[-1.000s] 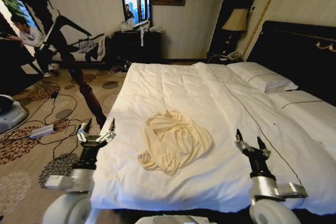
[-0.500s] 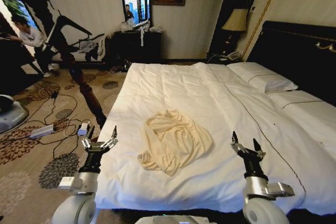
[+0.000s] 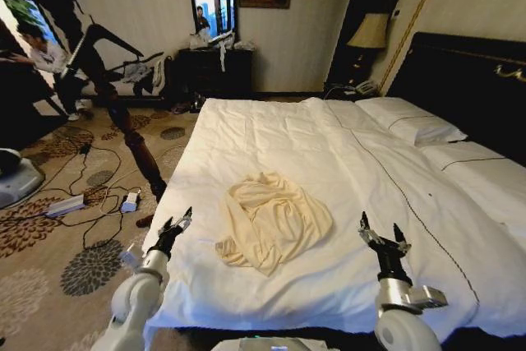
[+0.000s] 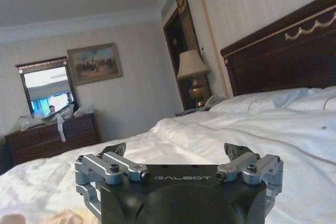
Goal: Pick up the clothes from the bed and hang them on the clothes hanger.
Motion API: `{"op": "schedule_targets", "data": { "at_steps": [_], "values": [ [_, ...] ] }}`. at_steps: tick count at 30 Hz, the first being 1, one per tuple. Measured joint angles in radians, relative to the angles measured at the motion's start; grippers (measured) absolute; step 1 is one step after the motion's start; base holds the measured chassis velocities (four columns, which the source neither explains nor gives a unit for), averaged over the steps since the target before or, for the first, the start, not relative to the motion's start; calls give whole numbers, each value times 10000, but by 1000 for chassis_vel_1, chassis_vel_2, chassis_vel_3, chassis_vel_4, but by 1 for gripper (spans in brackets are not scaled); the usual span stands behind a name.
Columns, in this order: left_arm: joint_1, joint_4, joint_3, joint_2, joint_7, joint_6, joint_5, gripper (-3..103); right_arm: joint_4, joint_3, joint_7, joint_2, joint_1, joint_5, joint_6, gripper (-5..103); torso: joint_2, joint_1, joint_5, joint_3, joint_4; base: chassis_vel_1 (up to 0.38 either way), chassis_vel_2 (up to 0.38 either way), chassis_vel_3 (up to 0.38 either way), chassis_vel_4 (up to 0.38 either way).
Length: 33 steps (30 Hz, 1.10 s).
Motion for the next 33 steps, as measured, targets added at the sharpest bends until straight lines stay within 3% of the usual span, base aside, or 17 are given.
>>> {"op": "schedule_targets", "data": {
  "at_steps": [11,28,33],
  "values": [
    [-2532,2498,1253,-499,-165,450,-104,100,-625,-245,121,4,428,-3,-19,100,-1,0,1,0,-3,0,0,0,0],
    [-3499,4212,1824,-1786,157,251,1068,102,-559,-137,217,-56,224,-102,-33,100,0,0,1,-1,-2,0,0,0,0],
    [-3430,4243,1818,-1916,162,91,1166,82,-513,-169,222,-44,113,-157,-11,100,0,0,0,-1,-1,0,0,0,0]
  ]
}}
